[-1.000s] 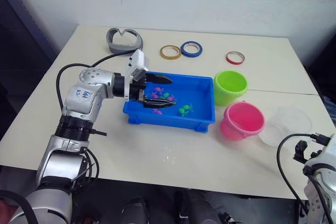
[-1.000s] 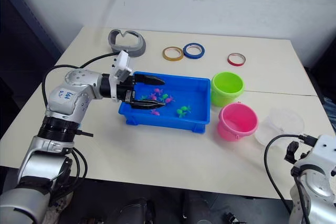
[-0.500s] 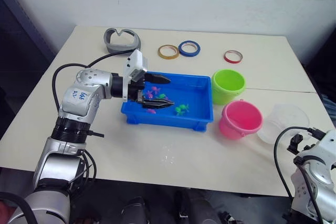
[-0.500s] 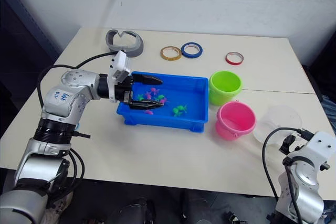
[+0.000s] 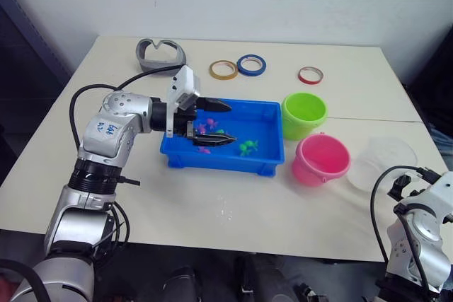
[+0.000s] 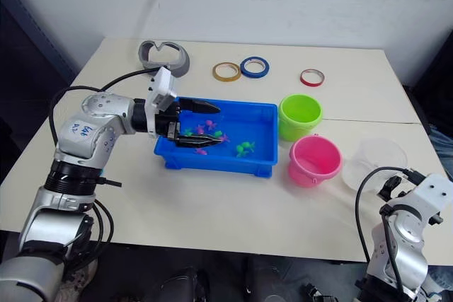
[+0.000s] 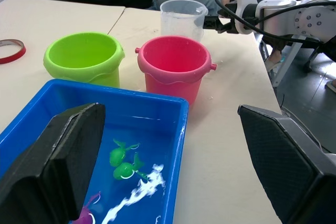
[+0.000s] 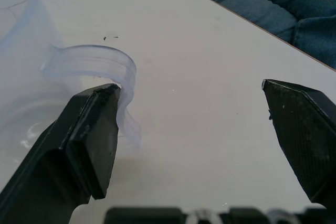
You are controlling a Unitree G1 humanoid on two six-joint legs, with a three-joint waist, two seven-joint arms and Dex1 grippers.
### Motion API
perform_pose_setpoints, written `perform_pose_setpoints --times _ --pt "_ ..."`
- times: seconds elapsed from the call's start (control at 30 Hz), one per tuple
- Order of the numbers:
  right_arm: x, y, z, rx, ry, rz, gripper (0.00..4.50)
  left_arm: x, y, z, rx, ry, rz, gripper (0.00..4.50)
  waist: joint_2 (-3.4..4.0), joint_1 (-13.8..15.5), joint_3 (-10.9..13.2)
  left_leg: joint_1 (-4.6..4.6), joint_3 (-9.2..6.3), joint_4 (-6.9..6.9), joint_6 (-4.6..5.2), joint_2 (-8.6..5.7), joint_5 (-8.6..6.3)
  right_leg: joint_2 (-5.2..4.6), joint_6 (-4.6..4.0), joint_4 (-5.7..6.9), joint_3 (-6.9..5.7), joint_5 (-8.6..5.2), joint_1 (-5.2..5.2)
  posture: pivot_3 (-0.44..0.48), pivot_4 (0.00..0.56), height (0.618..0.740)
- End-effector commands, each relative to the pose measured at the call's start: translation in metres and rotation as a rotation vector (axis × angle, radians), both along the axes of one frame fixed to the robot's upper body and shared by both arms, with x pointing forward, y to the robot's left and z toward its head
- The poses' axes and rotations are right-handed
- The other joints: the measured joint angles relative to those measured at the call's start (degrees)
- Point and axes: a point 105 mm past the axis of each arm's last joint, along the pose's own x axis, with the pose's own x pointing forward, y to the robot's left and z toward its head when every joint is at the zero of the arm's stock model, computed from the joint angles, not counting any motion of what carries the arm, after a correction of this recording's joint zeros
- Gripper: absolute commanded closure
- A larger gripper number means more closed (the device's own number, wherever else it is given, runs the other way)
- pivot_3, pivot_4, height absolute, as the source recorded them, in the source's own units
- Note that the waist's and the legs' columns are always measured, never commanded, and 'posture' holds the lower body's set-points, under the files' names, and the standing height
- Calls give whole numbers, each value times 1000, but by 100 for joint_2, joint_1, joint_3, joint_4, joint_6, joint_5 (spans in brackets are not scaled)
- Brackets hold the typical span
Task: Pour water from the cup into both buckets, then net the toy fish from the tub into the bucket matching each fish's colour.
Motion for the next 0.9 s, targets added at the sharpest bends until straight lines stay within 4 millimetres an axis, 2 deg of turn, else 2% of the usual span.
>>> perform_pose_setpoints --times 0.03,0.37,0.43,0.63,0.73,0.9 --pt "-1 -1 14 -50 -48 16 0 -5 -1 10 -19 -39 -17 80 0 -1 0 0 0 0 0 0 0 0 0 0 0 0 0 0 150 693" --pt "3 7 17 -52 -74 72 0 -4 -1 10 -24 -36 -14 80 0 -5 0 1 1 0 -1 0 0 0 0 2 1 0 0 0 150 693" --pt "5 9 18 -55 -74 94 505 -4 -2 9 -22 -32 -15 0 0 -4 0 1 1 0 0 0 1 0 0 1 1 0 0 0 150 693" --pt "4 11 17 -67 -62 95 505 -7 -4 7 -22 -21 -24 0 0 -4 0 1 1 0 0 0 1 0 0 1 1 0 0 0 150 693" --pt "2 10 17 -70 -64 86 1464 -7 -3 7 -21 -22 -23 0 0 0 0 0 0 0 0 0 1 0 0 1 1 0 -1 0 150 693" --pt "2 10 19 -74 -75 85 3884 -6 -2 9 -21 -25 -20 0 0 3 0 0 0 0 0 0 1 0 0 0 1 0 -1 0 150 693"
